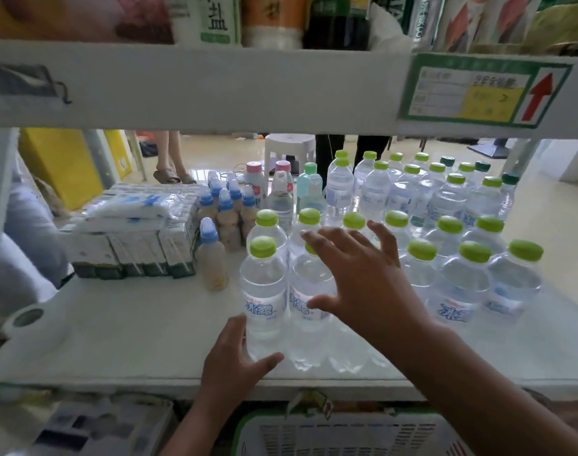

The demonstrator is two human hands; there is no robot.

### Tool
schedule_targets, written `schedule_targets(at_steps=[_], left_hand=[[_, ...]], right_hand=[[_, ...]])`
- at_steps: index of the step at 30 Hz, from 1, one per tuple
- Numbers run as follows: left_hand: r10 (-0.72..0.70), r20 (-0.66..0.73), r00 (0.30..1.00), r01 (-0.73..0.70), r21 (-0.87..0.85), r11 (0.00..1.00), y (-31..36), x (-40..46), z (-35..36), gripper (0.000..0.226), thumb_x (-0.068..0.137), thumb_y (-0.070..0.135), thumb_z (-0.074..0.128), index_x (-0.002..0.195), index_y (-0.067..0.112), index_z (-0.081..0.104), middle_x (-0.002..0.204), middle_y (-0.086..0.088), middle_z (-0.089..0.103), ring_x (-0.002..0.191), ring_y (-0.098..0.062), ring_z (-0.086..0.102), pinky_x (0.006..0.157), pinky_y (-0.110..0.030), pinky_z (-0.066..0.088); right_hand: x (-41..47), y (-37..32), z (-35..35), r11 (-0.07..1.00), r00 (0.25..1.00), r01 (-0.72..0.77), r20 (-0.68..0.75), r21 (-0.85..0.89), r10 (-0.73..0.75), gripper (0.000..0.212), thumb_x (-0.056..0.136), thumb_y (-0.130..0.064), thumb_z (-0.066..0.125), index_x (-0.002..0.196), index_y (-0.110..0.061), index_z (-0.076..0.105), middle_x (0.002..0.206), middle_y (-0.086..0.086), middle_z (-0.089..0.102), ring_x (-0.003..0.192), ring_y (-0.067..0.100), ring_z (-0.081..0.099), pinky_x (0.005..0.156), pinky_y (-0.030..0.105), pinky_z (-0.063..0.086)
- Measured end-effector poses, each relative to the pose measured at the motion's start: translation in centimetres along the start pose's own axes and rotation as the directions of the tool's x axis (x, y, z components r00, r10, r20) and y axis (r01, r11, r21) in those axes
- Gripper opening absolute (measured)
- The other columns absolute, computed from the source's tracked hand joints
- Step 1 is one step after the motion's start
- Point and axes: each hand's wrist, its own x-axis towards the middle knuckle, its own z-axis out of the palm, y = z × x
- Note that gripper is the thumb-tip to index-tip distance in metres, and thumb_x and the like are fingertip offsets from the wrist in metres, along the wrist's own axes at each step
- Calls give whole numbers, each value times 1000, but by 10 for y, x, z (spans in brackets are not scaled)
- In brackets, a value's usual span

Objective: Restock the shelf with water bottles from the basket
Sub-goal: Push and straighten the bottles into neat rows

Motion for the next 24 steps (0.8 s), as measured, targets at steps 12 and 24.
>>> schedule_targets(at_steps=[12,24], left_hand=[[45,-42,998,-42,84,996,11,-1,-2,70,56,65,74,103,21,47,83,20,43,71,-2,45,56,-10,30],[-7,-41,999,10,77,997,11,-1,-2,76,52,62,78,104,17,48,78,15,42,69,-2,43,57,-12,30]], right_hand=[[-1,2,3,1000,998,21,-58,-8,-22,95,56,-59,79,139,-29,41,139,-5,51,130,18,47,110,41,13],[-22,40,-20,999,999,-5,45,-45,7,90,55,-56,81,134,-32,45,137,-13,52,126,11,51,116,46,10]])
